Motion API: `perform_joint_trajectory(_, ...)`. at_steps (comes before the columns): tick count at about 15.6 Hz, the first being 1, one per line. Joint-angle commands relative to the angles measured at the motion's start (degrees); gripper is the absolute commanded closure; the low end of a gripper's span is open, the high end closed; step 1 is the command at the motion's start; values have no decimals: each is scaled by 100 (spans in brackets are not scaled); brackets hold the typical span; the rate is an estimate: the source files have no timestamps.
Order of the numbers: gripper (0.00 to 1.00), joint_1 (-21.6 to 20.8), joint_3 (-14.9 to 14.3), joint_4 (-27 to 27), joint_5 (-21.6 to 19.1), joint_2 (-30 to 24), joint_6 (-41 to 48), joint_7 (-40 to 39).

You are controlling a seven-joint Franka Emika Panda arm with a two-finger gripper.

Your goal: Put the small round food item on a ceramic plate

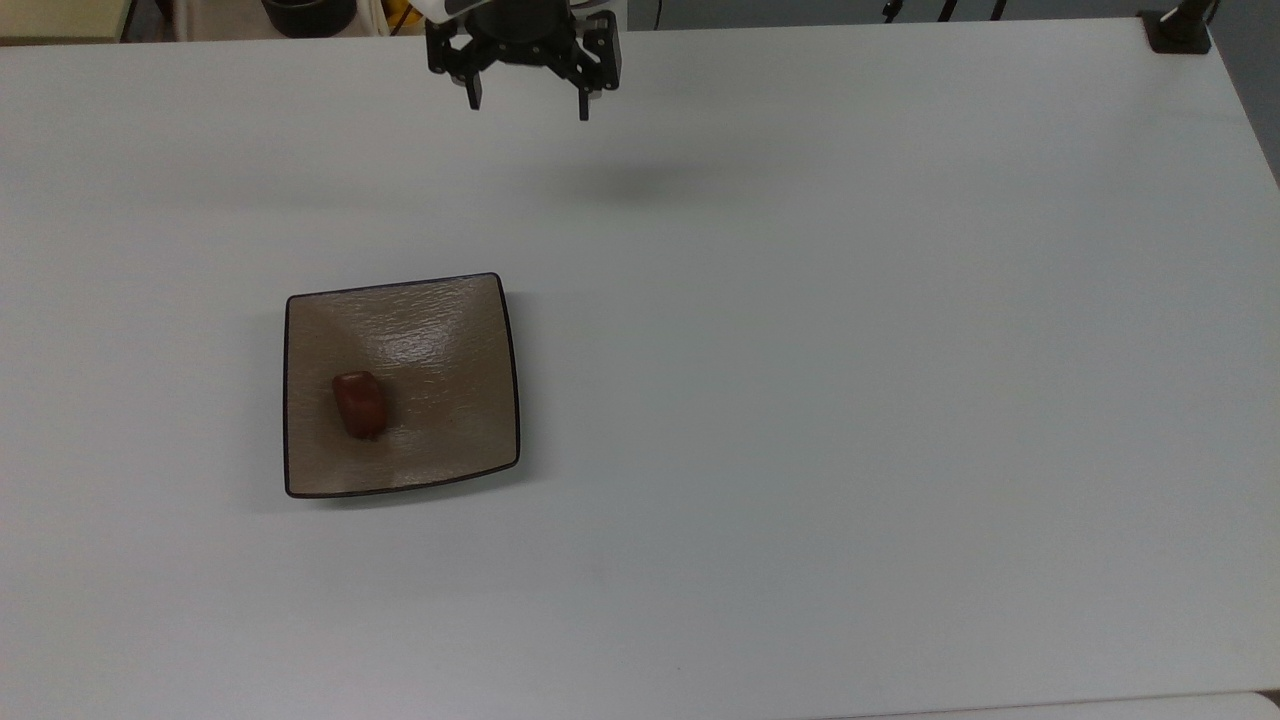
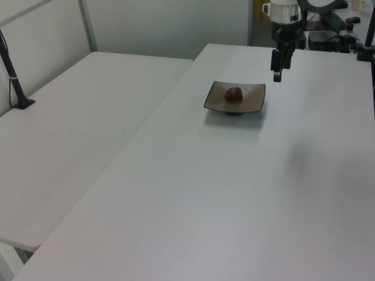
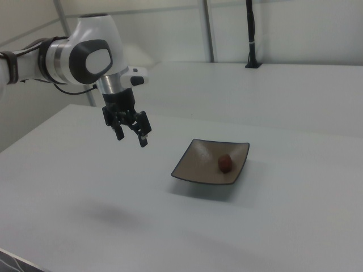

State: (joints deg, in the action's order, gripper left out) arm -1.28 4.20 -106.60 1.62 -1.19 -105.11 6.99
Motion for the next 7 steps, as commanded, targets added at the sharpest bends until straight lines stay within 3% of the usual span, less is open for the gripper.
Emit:
perform_joint_trajectory(1, 0, -144, -253, -309, -127, -268, -221, 4)
perform_joint_trajectory(7, 0, -162, -253, -300, -56, -242, -273, 4)
